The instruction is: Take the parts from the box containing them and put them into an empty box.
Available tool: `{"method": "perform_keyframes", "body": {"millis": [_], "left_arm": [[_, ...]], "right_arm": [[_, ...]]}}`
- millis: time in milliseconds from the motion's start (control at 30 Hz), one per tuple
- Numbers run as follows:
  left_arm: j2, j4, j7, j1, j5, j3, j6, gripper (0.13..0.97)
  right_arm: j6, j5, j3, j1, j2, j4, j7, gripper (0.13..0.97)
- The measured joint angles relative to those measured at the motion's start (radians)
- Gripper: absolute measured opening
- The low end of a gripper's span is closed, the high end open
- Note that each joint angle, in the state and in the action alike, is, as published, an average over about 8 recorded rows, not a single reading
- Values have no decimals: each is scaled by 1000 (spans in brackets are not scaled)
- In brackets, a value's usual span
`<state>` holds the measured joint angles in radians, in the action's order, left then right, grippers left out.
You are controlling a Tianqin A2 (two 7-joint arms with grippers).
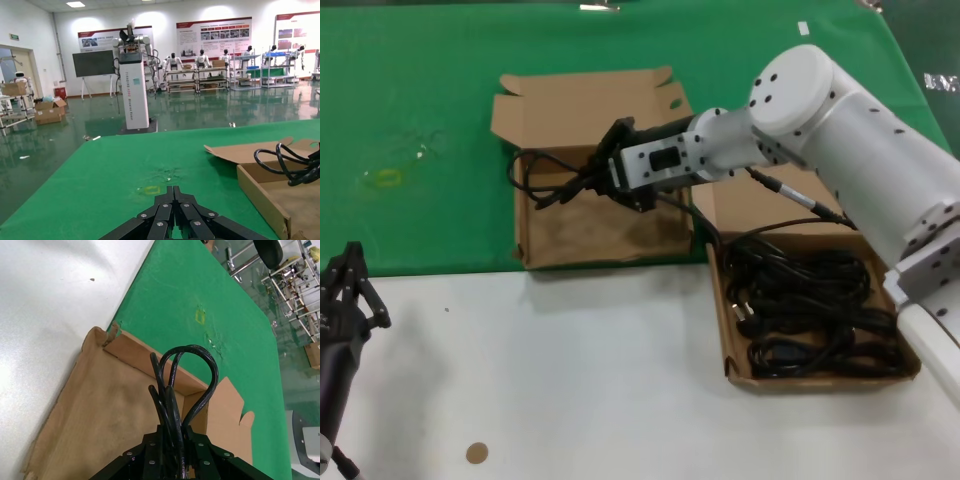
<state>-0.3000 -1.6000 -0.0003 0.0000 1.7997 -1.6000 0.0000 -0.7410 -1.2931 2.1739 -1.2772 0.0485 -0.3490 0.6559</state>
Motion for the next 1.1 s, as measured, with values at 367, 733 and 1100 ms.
{"method": "perform_keyframes", "body": {"millis": [367,733,1100], "left_arm": [[0,0,0,0,0,0,0,152],[0,0,0,0,0,0,0,152],[0,0,0,0,0,0,0,152]], "right_arm": [[34,-52,-19,-42,-42,129,104,226],[51,-85,3,-55,-48,166,135,265],[44,-77,-3,-55,-39,148,129,375]]}}
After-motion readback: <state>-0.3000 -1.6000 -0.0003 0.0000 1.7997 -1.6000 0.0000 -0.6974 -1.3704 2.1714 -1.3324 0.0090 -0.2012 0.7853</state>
